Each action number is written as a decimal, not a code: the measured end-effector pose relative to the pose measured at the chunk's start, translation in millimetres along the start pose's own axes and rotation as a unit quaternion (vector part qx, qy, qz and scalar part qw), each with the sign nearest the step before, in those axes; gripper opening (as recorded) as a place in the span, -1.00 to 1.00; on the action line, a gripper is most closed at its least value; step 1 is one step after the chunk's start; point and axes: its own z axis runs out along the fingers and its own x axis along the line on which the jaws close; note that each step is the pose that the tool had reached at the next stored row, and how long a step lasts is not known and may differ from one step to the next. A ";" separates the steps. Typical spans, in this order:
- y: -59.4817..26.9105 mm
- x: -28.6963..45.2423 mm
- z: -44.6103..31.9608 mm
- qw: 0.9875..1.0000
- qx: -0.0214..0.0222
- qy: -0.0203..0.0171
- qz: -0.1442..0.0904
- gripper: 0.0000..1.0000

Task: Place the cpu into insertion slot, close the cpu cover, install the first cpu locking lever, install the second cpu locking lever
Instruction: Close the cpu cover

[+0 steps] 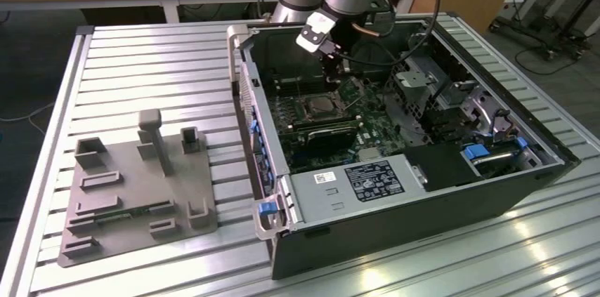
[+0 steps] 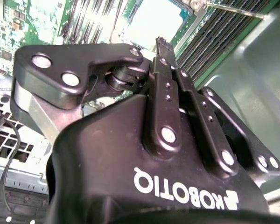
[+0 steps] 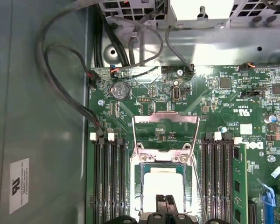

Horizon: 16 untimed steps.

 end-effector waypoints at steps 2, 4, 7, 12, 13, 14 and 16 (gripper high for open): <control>4.0 0.0 0.2 1.000 0.000 0.000 0.000 -0.80; 8.8 0.1 0.7 1.000 0.000 0.000 0.000 -0.80; 16.9 0.2 1.5 1.000 0.000 0.000 0.000 -0.80; 22.0 0.3 1.4 1.000 0.000 0.000 0.000 -0.80; 22.1 0.4 -0.1 1.000 0.000 0.000 0.000 -0.80; 22.1 0.4 -2.1 1.000 0.000 0.000 0.000 -0.80; 22.2 0.4 -5.7 1.000 0.000 0.000 0.000 -0.80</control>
